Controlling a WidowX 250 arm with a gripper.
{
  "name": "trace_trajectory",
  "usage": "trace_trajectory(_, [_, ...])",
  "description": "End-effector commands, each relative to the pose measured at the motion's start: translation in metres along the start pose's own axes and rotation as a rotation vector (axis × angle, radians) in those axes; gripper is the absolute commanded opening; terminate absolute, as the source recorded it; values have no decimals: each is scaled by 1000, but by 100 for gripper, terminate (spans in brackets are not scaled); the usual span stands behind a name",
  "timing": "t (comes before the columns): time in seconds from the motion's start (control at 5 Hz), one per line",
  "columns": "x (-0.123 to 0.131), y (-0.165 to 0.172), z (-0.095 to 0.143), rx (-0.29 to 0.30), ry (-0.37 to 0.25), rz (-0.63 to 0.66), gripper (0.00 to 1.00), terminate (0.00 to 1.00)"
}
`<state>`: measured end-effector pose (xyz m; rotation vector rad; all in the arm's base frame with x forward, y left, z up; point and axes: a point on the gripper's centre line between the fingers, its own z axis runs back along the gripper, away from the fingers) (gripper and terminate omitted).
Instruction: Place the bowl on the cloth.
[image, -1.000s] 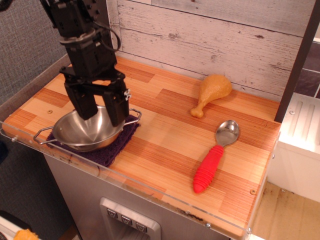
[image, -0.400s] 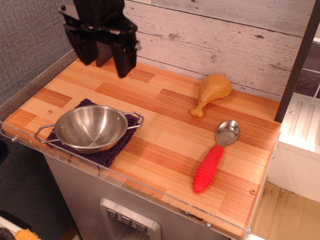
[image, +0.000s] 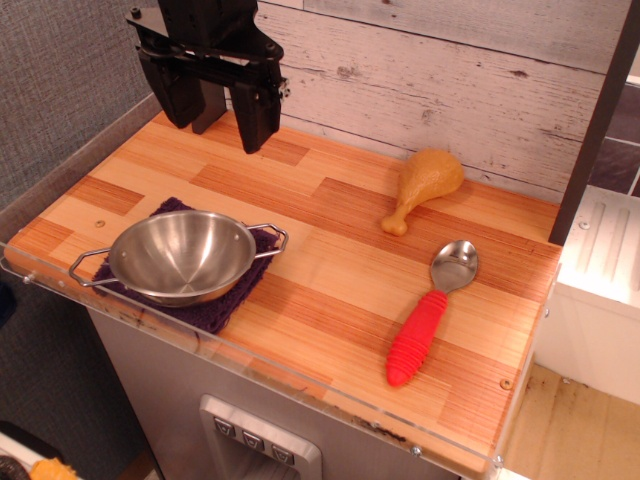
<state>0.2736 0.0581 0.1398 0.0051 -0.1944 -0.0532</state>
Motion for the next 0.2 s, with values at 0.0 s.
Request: trace_trajectory(0.0, [3,-1,14,10,-38,-4,100,100])
